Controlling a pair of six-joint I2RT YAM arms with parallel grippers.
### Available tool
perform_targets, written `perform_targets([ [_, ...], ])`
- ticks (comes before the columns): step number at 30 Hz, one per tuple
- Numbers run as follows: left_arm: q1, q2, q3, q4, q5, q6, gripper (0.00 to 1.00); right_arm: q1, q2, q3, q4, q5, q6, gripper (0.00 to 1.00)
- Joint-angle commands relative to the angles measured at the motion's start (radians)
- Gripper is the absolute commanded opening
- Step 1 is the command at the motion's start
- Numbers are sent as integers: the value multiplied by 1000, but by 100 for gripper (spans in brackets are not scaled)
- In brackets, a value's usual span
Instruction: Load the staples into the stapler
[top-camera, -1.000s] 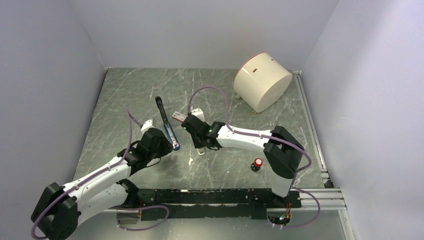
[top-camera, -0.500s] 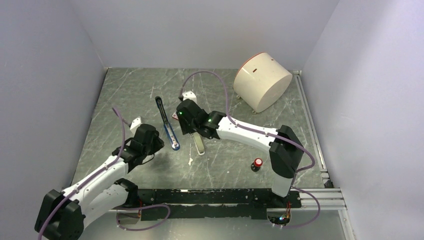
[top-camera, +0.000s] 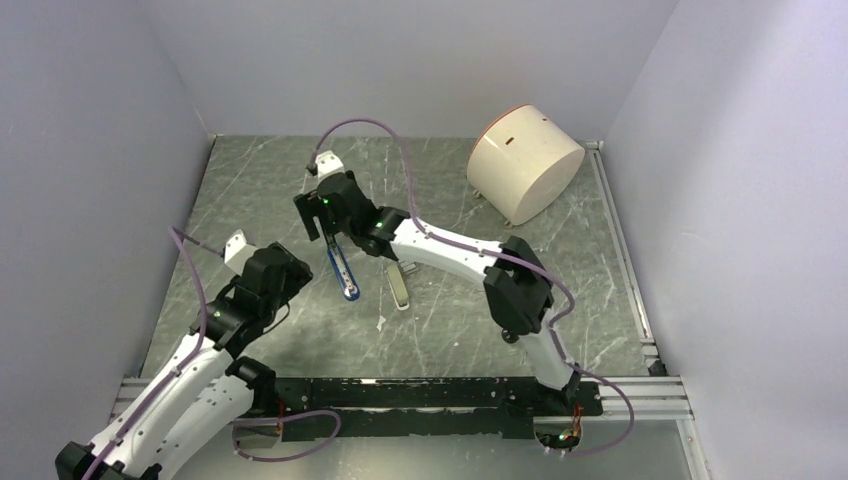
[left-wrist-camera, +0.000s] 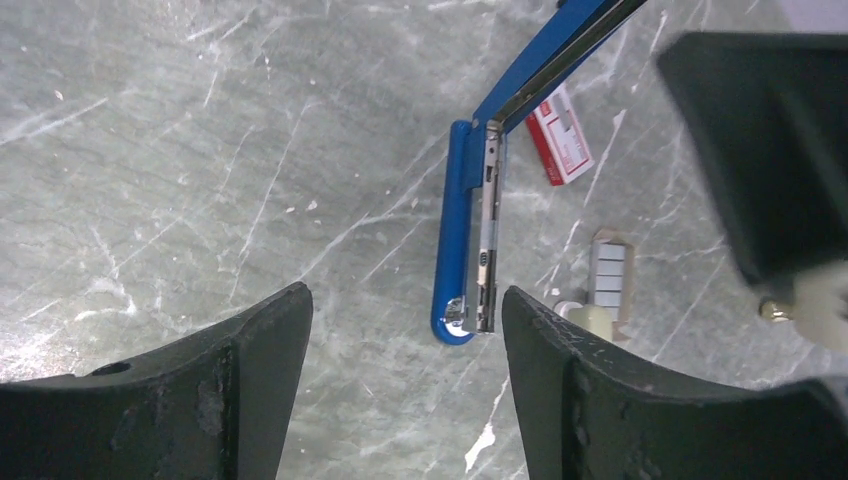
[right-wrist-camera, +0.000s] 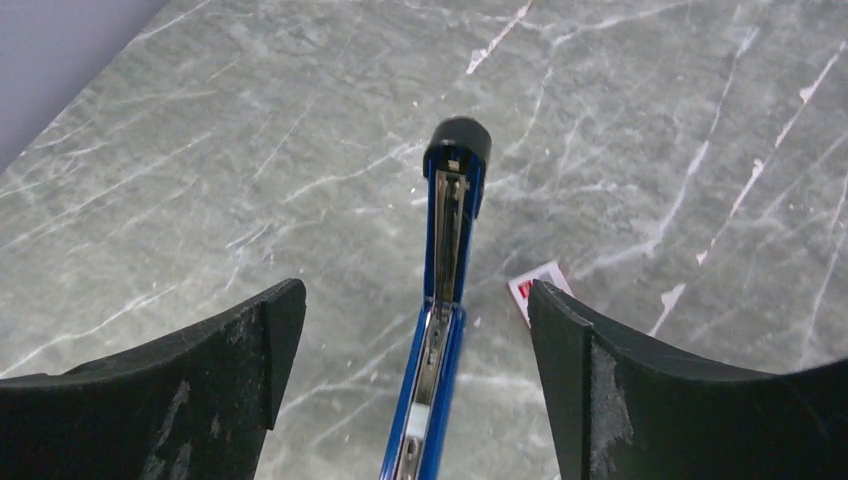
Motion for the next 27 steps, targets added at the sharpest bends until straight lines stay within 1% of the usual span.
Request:
perform_targets([
  [1,7,-22,80,-95,-29,22,76,-4,89,86,116,36,-77,87],
  [3,7,-20,99,-110,-15,35,83,-4,138,133,135,54,-94,87],
  [6,7,-20,107,-122,-7,38,86,-7,203,203,136,74,-110,87],
  [12,7,-32,101,-135,6,35,87,-17,297,308,104,87,-119,84],
  [16,7,-33,98,-132,19,34,86,-32,321,322,104,76,-104,79],
  [18,7,-32,97,-128,23,37,85,-41,335,338,92,55,-97,72],
  [23,7,-22,89,-118,36,46,84,-51,353,353,66,37,-91,51],
  [27,7,-16,68,-88,67,54,84,-52,338,335,71,48,-92,40],
])
